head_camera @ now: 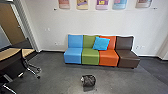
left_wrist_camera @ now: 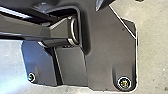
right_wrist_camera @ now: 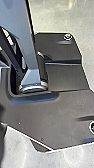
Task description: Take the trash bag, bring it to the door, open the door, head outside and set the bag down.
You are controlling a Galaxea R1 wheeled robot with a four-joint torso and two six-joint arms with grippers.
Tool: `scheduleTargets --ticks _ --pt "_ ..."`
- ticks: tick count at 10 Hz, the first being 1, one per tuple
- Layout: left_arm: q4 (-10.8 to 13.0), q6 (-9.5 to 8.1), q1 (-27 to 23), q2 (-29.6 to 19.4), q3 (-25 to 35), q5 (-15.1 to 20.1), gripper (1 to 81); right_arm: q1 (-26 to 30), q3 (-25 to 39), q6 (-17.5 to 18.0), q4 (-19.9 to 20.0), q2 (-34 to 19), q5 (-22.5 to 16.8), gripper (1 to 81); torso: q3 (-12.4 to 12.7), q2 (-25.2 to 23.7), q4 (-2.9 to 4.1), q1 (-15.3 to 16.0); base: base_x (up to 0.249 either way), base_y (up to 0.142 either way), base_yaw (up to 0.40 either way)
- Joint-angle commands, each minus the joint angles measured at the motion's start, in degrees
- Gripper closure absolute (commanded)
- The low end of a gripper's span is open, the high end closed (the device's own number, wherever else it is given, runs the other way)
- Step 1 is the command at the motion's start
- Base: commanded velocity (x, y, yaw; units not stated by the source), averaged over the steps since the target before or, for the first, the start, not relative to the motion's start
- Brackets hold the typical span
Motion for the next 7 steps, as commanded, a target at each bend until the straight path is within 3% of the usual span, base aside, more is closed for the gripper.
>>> scheduleTargets --ticks 1,7 --pt "-0.1 0.34 -1.6 -0.3 0.3 3.3 1.0 1.9 0.4 0.1 0.4 -0.1 -3.4 1.0 0.0 0.0 0.00 0.0 0.123 0.000 0.000" --pt "-0.2 0.26 -1.6 -0.1 0.3 3.2 1.0 2.1 0.3 0.1 0.4 -0.1 -3.4 1.0 0.0 0.0 0.00 0.0 0.123 0.000 0.000"
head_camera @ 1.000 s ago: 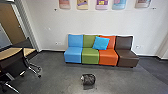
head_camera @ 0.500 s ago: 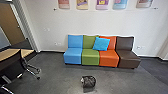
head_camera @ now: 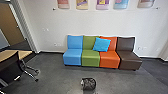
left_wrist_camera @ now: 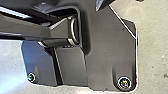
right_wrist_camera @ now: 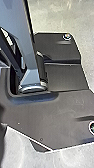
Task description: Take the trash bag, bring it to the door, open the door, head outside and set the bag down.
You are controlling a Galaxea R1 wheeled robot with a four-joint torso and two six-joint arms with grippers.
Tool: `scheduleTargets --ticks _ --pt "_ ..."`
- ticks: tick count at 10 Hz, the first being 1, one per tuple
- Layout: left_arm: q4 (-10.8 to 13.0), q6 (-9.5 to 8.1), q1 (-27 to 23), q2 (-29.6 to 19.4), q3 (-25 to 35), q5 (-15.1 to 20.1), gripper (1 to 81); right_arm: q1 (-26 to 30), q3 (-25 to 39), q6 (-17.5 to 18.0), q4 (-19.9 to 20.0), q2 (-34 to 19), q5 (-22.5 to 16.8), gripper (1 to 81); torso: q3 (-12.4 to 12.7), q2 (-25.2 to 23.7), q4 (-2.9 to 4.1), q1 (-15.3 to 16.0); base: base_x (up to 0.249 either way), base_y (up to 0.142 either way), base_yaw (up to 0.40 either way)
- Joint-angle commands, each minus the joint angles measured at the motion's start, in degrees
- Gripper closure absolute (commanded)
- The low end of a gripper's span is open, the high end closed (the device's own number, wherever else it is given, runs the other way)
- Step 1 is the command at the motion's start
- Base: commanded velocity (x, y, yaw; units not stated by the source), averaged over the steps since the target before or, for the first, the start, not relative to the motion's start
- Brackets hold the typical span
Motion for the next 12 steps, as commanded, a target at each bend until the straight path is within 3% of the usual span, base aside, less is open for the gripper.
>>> scheduleTargets --ticks 1,12 --pt "-0.1 0.26 -1.6 -0.2 0.3 3.3 1.0 1.9 0.3 0.1 0.4 -0.2 -3.3 1.0 0.0 0.0 0.00 0.0 0.123 0.000 0.000" --pt "-0.1 0.26 -1.7 -0.2 0.3 3.3 1.0 1.7 0.3 -0.1 0.3 -0.1 -3.3 1.0 0.0 0.0 0.00 0.0 0.123 0.000 0.000"
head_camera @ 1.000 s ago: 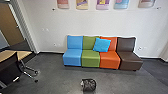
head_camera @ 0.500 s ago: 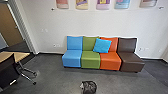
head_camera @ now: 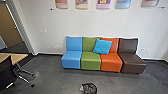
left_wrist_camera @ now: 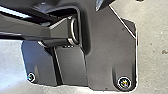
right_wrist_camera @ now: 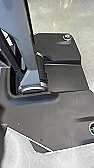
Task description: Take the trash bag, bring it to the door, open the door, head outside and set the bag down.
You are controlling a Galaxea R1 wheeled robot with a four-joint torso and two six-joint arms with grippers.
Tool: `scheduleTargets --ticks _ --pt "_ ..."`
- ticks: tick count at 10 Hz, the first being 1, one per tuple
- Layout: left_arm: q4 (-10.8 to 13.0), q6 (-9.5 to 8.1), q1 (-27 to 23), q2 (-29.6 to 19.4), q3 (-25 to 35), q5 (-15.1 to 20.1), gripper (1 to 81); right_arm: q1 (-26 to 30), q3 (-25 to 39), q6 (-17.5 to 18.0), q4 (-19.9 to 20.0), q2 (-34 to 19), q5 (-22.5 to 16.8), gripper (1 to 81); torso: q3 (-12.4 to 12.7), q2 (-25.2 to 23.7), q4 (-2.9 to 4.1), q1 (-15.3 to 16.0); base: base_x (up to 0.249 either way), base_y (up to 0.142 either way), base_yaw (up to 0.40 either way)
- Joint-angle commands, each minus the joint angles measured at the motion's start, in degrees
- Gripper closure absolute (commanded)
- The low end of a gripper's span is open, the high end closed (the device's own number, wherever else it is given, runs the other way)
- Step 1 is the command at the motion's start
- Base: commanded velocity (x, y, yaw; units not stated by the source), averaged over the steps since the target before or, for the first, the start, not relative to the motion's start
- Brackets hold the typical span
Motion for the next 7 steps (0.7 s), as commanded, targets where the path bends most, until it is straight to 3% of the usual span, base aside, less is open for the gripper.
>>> scheduleTargets --ticks 1,7 --pt "-0.1 0.26 -1.6 -0.2 0.3 3.3 1.0 1.7 0.2 -0.1 0.1 -0.2 -3.4 1.0 0.0 0.0 0.00 0.0 0.123 0.000 0.000" --pt "-0.1 0.26 -1.6 0.0 0.3 3.3 1.0 1.5 0.2 -0.2 0.1 0.0 -3.4 1.0 0.0 0.0 0.00 0.0 0.123 0.000 0.000"
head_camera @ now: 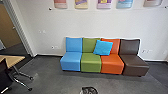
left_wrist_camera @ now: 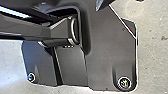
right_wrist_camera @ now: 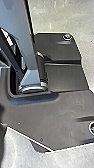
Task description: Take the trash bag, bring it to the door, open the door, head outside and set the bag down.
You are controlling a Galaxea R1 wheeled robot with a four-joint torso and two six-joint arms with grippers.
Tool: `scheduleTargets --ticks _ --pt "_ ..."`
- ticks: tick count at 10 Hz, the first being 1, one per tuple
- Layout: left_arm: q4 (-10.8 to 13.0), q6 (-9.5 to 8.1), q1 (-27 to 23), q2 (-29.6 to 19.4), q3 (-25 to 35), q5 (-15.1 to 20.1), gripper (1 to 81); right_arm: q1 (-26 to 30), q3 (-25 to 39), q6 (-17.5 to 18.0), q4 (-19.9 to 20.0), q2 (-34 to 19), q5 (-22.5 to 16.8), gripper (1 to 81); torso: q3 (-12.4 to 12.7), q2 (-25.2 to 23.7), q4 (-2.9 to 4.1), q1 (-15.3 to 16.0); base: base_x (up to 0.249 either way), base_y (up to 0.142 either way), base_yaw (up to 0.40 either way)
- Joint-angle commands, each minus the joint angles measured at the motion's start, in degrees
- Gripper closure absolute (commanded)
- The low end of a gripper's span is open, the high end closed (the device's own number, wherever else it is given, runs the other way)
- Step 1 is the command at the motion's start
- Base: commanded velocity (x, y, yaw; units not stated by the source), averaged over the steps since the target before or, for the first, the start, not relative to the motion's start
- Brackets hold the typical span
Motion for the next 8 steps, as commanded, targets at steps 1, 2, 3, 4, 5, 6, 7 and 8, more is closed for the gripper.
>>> scheduleTargets --ticks 1,2,3,4,5,6,7,8 --pt "-0.1 0.26 -1.7 0.0 0.3 3.3 1.0 1.6 0.3 -0.2 0.3 0.0 -3.4 1.0 0.0 0.0 0.00 0.0 0.123 0.000 0.000" --pt "-0.1 0.26 -1.6 0.0 0.3 3.3 1.0 1.6 0.3 -0.2 0.3 0.1 -3.4 1.0 0.0 0.0 0.00 0.0 0.123 0.000 0.000" --pt "-0.1 0.26 -1.6 0.0 0.3 3.3 1.0 1.5 0.3 -0.2 0.3 0.2 -3.4 1.0 0.0 0.0 0.00 0.0 0.123 0.000 0.000" --pt "-0.1 0.26 -1.6 -0.1 0.3 3.3 1.0 1.5 0.3 -0.2 0.3 0.2 -3.4 1.0 0.0 0.0 0.00 0.0 0.123 0.000 0.000" --pt "-0.1 0.26 -1.6 -0.1 0.3 3.3 1.0 1.5 0.3 -0.2 0.3 0.2 -3.4 1.0 0.0 0.0 0.00 0.0 0.123 0.000 0.000" --pt "-0.1 0.26 -1.6 0.0 0.3 3.3 1.0 1.4 0.3 -0.2 0.3 0.2 -3.4 1.0 0.0 0.0 0.00 0.0 0.123 0.000 0.000" --pt "-0.1 0.26 -1.6 0.0 0.3 3.3 1.0 1.5 0.3 -0.2 0.3 0.2 -3.4 1.0 0.0 0.0 0.00 0.0 0.123 0.000 0.000" --pt "-0.1 0.26 -1.6 0.0 0.3 3.3 1.0 1.5 0.3 -0.2 0.3 0.2 -3.4 1.0 0.0 0.0 0.00 0.0 0.123 0.000 0.000"
